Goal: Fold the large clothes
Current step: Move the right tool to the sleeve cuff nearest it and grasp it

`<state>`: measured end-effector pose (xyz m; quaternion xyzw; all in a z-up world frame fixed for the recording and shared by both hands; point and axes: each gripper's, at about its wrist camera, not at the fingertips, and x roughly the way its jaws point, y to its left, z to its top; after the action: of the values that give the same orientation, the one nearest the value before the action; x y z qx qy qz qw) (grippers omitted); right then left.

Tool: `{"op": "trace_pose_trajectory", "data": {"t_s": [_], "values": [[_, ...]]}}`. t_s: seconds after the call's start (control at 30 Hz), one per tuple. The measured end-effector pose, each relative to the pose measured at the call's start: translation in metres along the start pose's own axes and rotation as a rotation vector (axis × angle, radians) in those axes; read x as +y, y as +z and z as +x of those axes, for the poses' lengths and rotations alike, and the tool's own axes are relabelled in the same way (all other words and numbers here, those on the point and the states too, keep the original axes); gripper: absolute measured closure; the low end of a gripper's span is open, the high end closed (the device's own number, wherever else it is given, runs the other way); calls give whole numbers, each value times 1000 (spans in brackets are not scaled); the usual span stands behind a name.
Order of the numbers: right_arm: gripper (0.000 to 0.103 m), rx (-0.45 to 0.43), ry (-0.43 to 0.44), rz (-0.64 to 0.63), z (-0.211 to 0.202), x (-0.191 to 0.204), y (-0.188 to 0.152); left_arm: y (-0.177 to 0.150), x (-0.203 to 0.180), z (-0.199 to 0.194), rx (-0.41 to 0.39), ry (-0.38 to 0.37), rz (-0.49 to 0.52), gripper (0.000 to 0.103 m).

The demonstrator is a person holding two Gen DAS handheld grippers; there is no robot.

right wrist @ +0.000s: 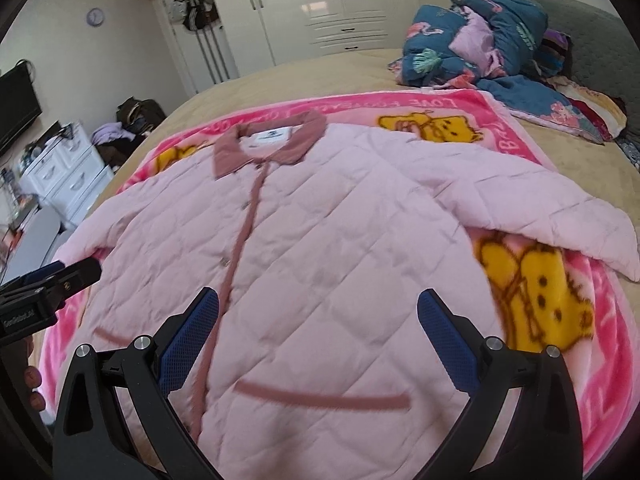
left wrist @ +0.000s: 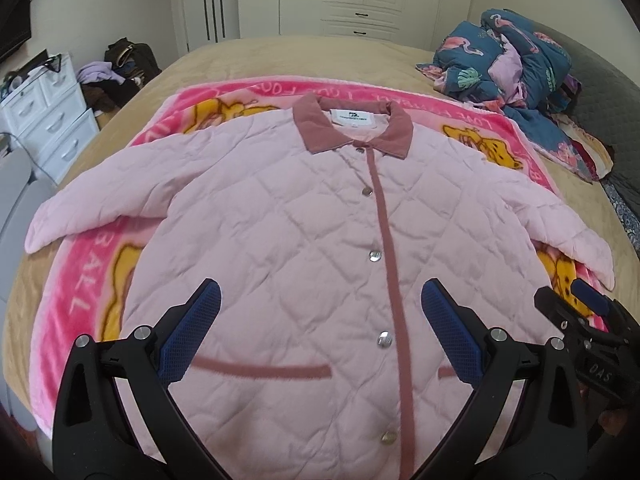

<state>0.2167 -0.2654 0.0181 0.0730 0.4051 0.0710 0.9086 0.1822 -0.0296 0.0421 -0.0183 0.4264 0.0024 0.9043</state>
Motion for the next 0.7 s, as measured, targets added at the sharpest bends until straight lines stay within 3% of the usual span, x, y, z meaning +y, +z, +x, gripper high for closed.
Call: {"op": "trace_pose_trajectory", "data": {"t_s": [0.7], "values": [[4, -20, -136, 223, 27, -113, 48, 51, -43, 55, 40, -9, 44, 9]]}}
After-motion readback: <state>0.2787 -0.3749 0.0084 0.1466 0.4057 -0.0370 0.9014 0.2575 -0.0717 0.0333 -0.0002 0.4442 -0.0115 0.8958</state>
